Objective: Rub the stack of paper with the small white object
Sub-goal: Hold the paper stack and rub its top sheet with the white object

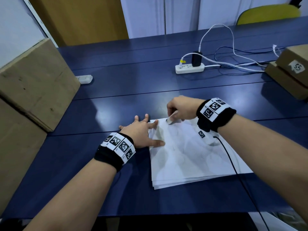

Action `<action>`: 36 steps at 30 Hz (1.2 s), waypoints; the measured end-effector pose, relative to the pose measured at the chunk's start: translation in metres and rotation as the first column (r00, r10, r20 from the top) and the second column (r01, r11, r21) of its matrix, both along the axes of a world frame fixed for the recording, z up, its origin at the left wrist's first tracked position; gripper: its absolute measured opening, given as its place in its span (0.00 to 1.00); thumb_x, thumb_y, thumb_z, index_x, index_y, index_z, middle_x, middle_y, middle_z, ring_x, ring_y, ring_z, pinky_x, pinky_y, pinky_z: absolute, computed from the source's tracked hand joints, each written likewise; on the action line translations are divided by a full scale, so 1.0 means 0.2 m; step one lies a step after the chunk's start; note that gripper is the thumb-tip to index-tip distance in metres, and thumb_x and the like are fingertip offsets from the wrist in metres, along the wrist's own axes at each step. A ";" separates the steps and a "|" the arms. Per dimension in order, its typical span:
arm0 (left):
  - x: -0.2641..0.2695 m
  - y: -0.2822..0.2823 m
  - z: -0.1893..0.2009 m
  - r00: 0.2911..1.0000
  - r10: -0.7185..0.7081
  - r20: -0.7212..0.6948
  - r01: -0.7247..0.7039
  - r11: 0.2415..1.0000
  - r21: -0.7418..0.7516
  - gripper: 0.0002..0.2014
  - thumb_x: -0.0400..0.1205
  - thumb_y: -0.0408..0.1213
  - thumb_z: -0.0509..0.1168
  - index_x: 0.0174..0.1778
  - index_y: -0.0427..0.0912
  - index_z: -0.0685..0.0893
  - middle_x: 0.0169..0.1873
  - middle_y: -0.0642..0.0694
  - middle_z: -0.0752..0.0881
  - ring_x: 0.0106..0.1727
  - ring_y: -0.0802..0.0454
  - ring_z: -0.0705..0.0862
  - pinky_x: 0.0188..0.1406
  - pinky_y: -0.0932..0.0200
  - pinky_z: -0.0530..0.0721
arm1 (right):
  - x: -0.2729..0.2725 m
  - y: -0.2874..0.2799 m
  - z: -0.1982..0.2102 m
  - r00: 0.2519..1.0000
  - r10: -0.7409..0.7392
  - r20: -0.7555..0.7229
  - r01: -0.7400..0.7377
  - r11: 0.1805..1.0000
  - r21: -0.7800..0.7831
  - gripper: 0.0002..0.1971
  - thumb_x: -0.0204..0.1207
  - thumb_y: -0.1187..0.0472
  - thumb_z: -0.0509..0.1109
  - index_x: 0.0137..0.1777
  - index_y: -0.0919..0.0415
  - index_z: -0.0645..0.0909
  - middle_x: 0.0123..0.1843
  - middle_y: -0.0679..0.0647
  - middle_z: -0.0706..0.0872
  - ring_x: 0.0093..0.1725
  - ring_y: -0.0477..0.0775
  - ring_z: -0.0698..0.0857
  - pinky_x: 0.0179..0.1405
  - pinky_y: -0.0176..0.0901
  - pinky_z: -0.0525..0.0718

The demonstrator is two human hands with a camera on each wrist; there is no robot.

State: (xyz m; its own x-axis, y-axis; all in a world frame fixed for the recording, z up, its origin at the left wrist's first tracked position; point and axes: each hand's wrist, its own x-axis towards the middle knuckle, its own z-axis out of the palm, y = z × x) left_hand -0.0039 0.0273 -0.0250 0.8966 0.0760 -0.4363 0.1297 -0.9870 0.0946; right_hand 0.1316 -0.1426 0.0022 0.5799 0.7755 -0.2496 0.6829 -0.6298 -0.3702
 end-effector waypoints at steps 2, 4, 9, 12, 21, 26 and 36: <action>0.00 0.00 0.00 1.000 0.000 -0.005 0.000 1.000 -0.004 0.50 0.66 0.79 0.63 0.83 0.69 0.52 0.86 0.57 0.45 0.86 0.46 0.43 0.65 0.16 0.66 | -0.03 -0.02 0.01 0.998 0.039 -0.052 -0.040 0.999 -0.013 0.12 0.70 0.48 0.80 0.41 0.55 0.84 0.31 0.50 0.89 0.27 0.47 0.86 0.34 0.40 0.82; 0.01 0.00 0.00 1.000 -0.001 -0.005 0.001 1.000 -0.006 0.51 0.66 0.79 0.63 0.84 0.69 0.52 0.86 0.57 0.45 0.86 0.46 0.43 0.64 0.16 0.66 | -0.08 -0.04 0.02 0.979 0.129 -0.155 -0.145 0.984 -0.100 0.13 0.69 0.48 0.82 0.42 0.55 0.85 0.33 0.49 0.89 0.27 0.47 0.87 0.31 0.36 0.82; 0.01 0.00 0.00 1.000 -0.006 -0.002 0.006 1.000 -0.009 0.50 0.67 0.79 0.63 0.84 0.68 0.53 0.86 0.57 0.46 0.86 0.47 0.44 0.64 0.16 0.67 | -0.03 0.01 0.01 1.000 0.026 -0.001 -0.026 0.999 -0.038 0.10 0.70 0.51 0.80 0.43 0.56 0.85 0.39 0.50 0.90 0.38 0.52 0.88 0.38 0.43 0.85; 0.00 0.00 0.00 1.000 -0.001 -0.003 0.001 1.000 -0.005 0.50 0.67 0.79 0.62 0.83 0.69 0.52 0.86 0.58 0.45 0.86 0.47 0.43 0.64 0.15 0.66 | 0.01 0.00 0.00 0.997 -0.049 0.058 0.047 0.998 0.032 0.10 0.72 0.52 0.78 0.45 0.58 0.85 0.39 0.50 0.88 0.40 0.54 0.86 0.41 0.46 0.84; 0.00 0.00 -0.01 1.000 0.002 -0.001 -0.002 1.000 -0.014 0.50 0.67 0.79 0.63 0.83 0.69 0.53 0.86 0.58 0.45 0.86 0.47 0.43 0.64 0.15 0.65 | 0.00 -0.02 -0.02 0.999 -0.002 -0.037 0.003 1.000 0.018 0.12 0.70 0.48 0.80 0.41 0.54 0.83 0.30 0.49 0.89 0.32 0.51 0.88 0.34 0.41 0.82; 0.00 0.00 0.00 1.000 0.003 -0.003 -0.003 1.000 -0.022 0.50 0.67 0.78 0.63 0.83 0.69 0.53 0.86 0.58 0.45 0.86 0.47 0.42 0.64 0.13 0.64 | -0.03 -0.04 -0.01 0.985 0.083 -0.151 -0.091 0.995 -0.046 0.12 0.71 0.50 0.81 0.40 0.55 0.83 0.31 0.50 0.89 0.29 0.50 0.87 0.32 0.39 0.81; 0.00 0.01 0.00 1.000 0.003 -0.001 -0.003 1.000 -0.022 0.50 0.66 0.79 0.63 0.83 0.69 0.53 0.86 0.58 0.45 0.86 0.47 0.43 0.64 0.15 0.65 | 0.00 -0.02 -0.01 1.000 -0.004 -0.013 0.004 1.000 0.015 0.12 0.72 0.49 0.78 0.43 0.56 0.83 0.33 0.49 0.89 0.35 0.50 0.86 0.31 0.40 0.77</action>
State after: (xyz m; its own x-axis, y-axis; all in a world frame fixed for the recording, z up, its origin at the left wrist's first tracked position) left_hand -0.0037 0.0287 -0.0259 0.8957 0.0692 -0.4392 0.1328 -0.9844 0.1157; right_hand 0.1307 -0.1474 0.0007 0.5797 0.7770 -0.2456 0.6756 -0.6268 -0.3883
